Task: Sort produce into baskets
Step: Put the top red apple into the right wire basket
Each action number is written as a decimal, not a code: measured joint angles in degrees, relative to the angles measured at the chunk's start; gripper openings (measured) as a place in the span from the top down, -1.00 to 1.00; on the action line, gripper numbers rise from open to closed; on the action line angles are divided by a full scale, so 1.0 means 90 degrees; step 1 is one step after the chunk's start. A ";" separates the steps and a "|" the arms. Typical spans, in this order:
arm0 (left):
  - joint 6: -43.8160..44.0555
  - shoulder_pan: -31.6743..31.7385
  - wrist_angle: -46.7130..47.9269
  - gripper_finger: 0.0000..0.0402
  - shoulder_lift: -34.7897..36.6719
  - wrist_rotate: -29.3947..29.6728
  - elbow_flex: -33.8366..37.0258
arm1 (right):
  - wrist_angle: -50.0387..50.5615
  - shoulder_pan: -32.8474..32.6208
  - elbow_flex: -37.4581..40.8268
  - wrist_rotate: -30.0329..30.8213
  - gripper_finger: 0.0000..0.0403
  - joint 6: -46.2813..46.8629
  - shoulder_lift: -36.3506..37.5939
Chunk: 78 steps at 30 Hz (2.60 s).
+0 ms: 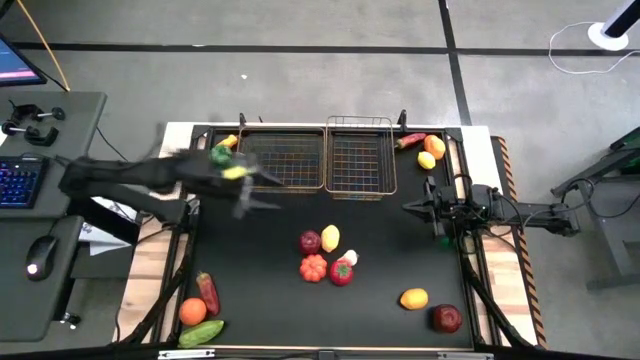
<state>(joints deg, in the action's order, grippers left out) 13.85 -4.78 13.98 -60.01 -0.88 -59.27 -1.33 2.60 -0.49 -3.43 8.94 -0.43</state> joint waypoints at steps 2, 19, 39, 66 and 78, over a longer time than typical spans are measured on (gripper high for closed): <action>-0.0102 -0.0085 0.0295 -0.54 -0.0708 -0.0063 -0.0409 | -0.0002 0.0001 0.0000 0.0001 1.00 0.0000 0.0000; -0.2397 -0.0967 0.1477 -0.54 -0.3775 0.0492 -0.1228 | 0.0001 0.0001 0.0000 0.0000 1.00 0.0000 0.0000; -0.2211 -0.0961 0.1861 -0.54 -0.4048 0.1325 -0.1228 | 0.0001 -0.0001 0.0000 0.0000 1.00 0.0000 0.0000; -0.2057 -0.0713 0.2127 -0.79 -0.4034 0.1081 -0.1221 | 0.0001 0.0000 0.0000 -0.0001 1.00 0.0002 0.0000; -0.2557 -0.0713 0.1855 -0.79 -0.4068 0.0607 -0.1114 | 0.0001 0.0001 0.0000 0.0001 1.00 0.0001 0.0000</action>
<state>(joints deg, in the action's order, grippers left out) -9.17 -11.20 30.67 -96.62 4.58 -69.30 -1.32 2.61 -0.49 -3.42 8.95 -0.43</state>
